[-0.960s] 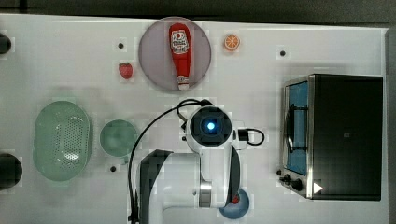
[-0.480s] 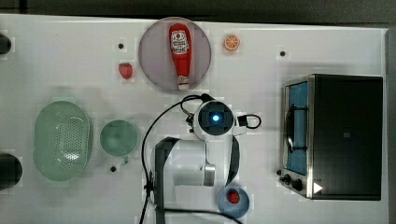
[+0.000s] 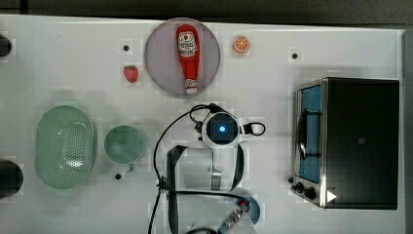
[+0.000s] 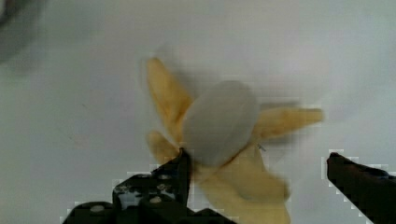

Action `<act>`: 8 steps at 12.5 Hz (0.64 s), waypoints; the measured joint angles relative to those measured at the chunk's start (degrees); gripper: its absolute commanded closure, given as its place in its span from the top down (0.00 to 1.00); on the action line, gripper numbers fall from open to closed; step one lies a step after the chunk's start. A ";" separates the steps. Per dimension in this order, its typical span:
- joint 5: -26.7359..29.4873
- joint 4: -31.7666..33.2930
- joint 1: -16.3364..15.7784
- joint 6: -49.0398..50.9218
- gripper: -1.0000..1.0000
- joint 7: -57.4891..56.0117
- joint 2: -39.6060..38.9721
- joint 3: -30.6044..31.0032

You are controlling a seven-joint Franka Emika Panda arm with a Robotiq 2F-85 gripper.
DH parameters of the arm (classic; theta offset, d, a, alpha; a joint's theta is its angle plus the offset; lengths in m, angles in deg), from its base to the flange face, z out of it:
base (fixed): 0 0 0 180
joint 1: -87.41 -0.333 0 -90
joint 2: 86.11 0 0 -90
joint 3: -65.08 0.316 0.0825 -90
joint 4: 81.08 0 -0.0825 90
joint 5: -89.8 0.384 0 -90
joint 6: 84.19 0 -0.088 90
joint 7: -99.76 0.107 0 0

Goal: Pick Banana and place it in mug.

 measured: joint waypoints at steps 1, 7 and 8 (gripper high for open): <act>0.10 -0.11 -0.40 -1.45 0.96 -0.03 -1.57 -0.19; -0.19 0.56 0.43 -3.92 0.37 -0.59 -1.66 0.40; -0.37 1.01 0.16 -4.25 0.37 -0.63 -1.19 -0.30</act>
